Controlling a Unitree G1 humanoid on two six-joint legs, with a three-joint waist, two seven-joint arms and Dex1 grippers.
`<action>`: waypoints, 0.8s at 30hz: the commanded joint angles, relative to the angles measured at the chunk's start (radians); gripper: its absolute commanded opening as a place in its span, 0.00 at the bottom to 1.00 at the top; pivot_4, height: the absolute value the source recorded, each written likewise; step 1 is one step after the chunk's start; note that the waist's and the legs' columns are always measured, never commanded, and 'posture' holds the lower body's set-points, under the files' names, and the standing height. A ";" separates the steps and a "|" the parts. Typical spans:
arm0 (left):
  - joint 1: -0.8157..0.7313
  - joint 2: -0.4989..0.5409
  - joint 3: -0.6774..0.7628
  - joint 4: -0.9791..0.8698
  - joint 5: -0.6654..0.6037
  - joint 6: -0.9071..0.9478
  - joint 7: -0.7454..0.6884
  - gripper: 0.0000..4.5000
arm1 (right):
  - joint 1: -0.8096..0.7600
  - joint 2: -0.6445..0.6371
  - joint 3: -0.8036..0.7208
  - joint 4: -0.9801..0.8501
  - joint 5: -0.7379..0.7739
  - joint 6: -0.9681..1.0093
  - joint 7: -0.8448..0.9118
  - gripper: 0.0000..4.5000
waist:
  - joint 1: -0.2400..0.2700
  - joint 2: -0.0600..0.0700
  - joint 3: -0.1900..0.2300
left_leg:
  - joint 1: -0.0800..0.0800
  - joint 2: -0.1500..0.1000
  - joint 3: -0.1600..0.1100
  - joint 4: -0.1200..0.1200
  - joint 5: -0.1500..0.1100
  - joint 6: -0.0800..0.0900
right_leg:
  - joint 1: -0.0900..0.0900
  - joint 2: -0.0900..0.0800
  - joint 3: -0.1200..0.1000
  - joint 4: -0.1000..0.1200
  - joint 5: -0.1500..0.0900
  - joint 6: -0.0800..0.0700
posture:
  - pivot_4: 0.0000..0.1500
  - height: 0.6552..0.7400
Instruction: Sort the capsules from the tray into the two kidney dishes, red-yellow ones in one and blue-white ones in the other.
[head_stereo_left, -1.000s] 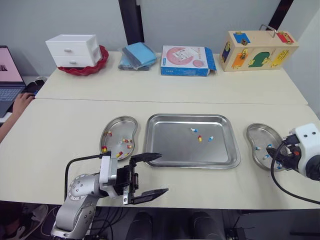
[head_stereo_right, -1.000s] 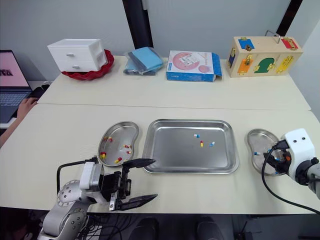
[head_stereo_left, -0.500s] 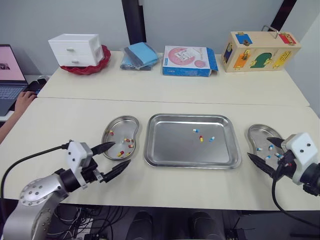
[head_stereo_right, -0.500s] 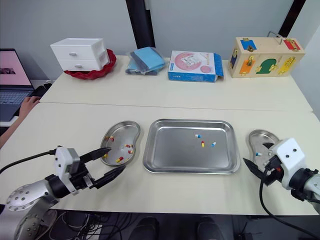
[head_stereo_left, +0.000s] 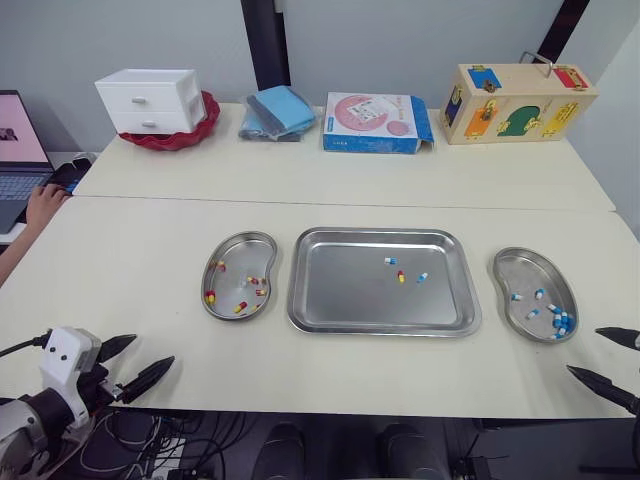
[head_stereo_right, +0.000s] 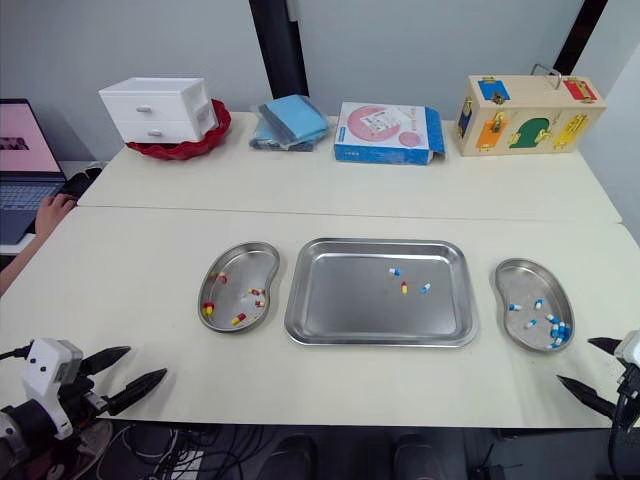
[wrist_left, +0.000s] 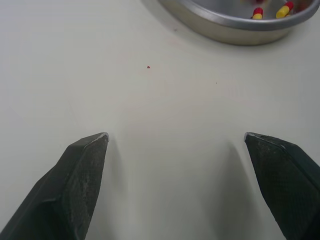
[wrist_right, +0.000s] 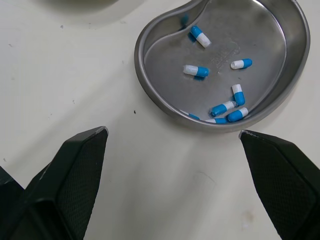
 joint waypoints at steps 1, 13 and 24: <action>0.003 -0.007 0.025 -0.006 0.000 -0.024 -0.012 1.00 | -0.013 -0.010 0.001 -0.003 0.002 -0.020 0.005 0.99 | 0.000 0.000 0.000 | 0.000 0.000 0.000 0.000 0.000 0.000 | 0.000 0.000 0.000 0.000 0.000 0.000 | 1.00 1.00; 0.018 -0.023 0.012 -0.014 0.004 -0.047 -0.045 1.00 | -0.042 0.022 0.032 -0.037 0.019 -0.053 0.002 0.99 | 0.000 0.000 0.000 | 0.000 0.000 0.000 0.000 0.000 0.000 | 0.000 0.000 0.000 0.000 0.000 0.000 | 1.00 1.00; 0.059 -0.044 0.005 -0.188 -0.017 0.037 0.007 1.00 | -0.036 0.272 0.234 -0.288 0.015 -0.129 -0.146 0.99 | 0.001 0.000 -0.001 | 0.001 0.000 -0.001 0.000 0.000 0.000 | 0.002 0.000 -0.001 0.000 0.000 0.000 | 1.00 1.00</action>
